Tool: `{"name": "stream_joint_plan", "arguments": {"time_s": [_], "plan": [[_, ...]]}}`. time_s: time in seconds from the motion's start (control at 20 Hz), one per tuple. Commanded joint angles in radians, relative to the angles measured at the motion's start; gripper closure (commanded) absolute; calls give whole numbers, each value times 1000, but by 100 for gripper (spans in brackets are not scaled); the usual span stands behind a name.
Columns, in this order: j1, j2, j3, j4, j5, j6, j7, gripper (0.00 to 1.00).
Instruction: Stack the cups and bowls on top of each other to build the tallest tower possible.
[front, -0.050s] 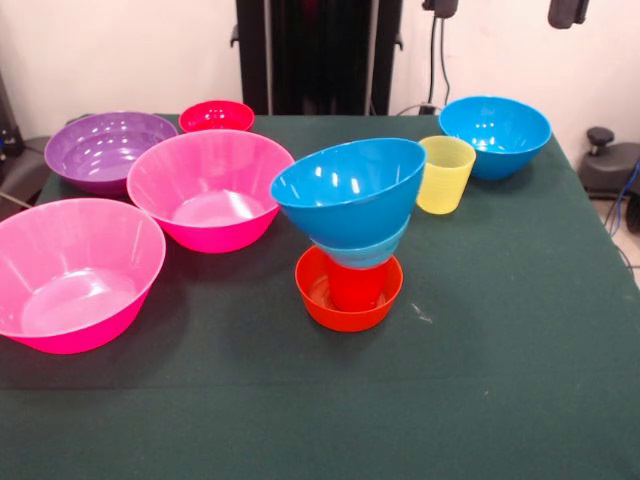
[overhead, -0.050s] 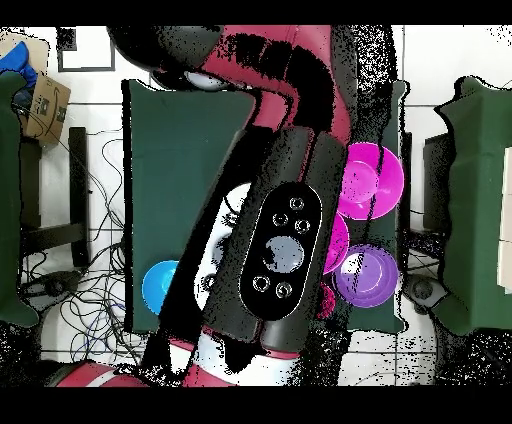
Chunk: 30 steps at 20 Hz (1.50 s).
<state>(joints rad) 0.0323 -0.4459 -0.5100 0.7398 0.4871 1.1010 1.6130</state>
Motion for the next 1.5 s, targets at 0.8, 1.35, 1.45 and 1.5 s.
{"name": "stream_joint_plan", "arguments": {"time_s": [0.8, 1.35, 1.45, 1.5], "plan": [[-29, 50, 137, 51, -49, 3, 76, 0], [26, 41, 82, 149, -60, -36, 218, 0], [38, 38, 71, 175, -77, -66, 217, 0], [45, 38, 66, 188, -87, -75, 216, 0]]}}
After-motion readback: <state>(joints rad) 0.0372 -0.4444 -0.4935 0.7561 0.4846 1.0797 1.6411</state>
